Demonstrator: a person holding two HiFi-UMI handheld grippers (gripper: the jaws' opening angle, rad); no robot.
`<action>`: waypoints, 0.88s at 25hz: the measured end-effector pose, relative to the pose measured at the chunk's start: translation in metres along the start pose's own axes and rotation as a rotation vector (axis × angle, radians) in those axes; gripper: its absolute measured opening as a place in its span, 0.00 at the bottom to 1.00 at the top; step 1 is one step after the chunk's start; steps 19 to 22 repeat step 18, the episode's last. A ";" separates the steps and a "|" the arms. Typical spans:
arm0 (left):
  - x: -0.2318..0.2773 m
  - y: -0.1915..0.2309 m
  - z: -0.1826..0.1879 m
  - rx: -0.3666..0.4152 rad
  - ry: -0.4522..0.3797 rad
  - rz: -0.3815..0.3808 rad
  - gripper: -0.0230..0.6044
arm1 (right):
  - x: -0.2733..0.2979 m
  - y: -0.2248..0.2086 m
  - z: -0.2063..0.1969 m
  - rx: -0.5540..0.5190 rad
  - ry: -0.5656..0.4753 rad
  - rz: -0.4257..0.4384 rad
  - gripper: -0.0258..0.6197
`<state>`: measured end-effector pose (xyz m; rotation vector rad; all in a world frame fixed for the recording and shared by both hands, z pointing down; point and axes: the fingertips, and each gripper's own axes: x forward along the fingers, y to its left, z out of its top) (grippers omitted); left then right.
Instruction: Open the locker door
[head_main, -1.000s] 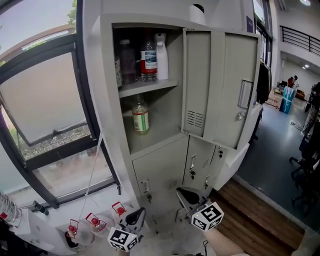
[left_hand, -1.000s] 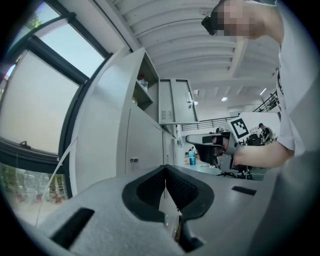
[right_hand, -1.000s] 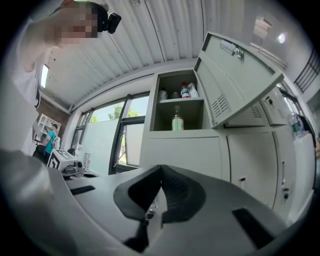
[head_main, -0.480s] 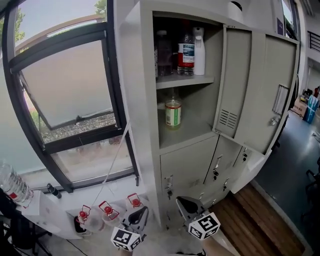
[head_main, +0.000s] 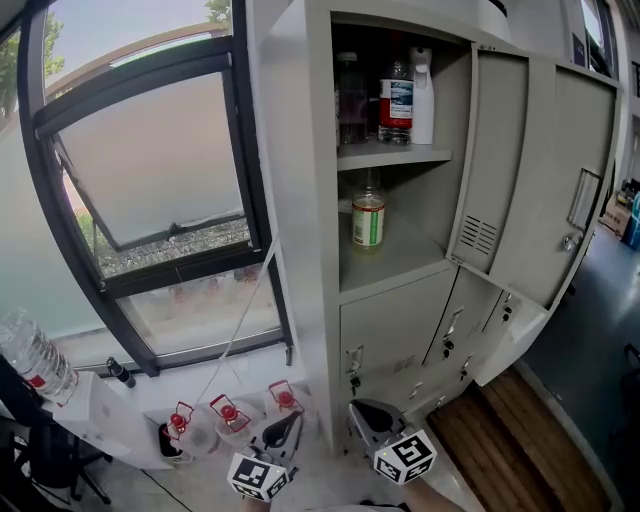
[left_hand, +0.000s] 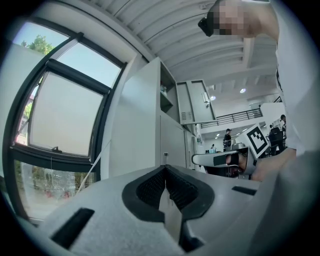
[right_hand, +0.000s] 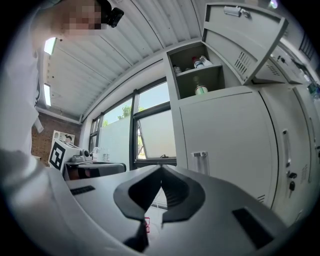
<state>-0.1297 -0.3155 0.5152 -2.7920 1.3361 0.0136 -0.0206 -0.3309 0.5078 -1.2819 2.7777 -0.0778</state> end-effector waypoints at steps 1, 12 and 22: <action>0.000 0.001 -0.001 0.000 0.006 0.007 0.05 | 0.000 0.000 -0.001 -0.001 0.003 0.000 0.06; 0.002 0.001 -0.005 -0.019 0.002 -0.004 0.05 | 0.000 0.000 -0.009 0.012 0.024 -0.012 0.06; 0.003 0.006 -0.006 -0.025 0.000 -0.002 0.05 | 0.002 -0.002 -0.011 0.016 0.027 -0.018 0.06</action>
